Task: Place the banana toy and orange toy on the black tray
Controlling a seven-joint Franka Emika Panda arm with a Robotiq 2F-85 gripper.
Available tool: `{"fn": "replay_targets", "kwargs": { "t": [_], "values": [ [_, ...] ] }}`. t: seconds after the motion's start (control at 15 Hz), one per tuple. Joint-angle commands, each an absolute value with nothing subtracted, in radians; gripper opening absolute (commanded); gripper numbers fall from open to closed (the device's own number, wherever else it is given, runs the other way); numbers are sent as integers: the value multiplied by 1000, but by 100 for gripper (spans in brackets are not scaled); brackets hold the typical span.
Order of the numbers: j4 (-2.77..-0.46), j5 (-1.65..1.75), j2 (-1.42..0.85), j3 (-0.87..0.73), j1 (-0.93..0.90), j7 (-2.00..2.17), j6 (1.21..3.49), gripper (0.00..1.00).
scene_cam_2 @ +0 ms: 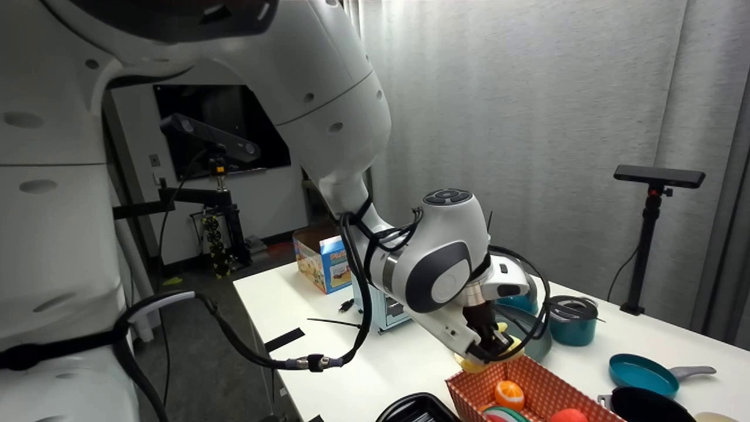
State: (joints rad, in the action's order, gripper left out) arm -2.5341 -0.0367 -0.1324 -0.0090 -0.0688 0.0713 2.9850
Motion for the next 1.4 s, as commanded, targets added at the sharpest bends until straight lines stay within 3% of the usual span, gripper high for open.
{"fn": "replay_targets", "kwargs": {
  "t": [0.0,0.53,1.33],
  "values": [
    [-2660,-111,-8,48,-40,10,2900,4],
    [-2752,-149,69,37,-60,-67,2712,4],
    [-2661,-279,-100,91,-64,-287,2682,4]
  ]
}}
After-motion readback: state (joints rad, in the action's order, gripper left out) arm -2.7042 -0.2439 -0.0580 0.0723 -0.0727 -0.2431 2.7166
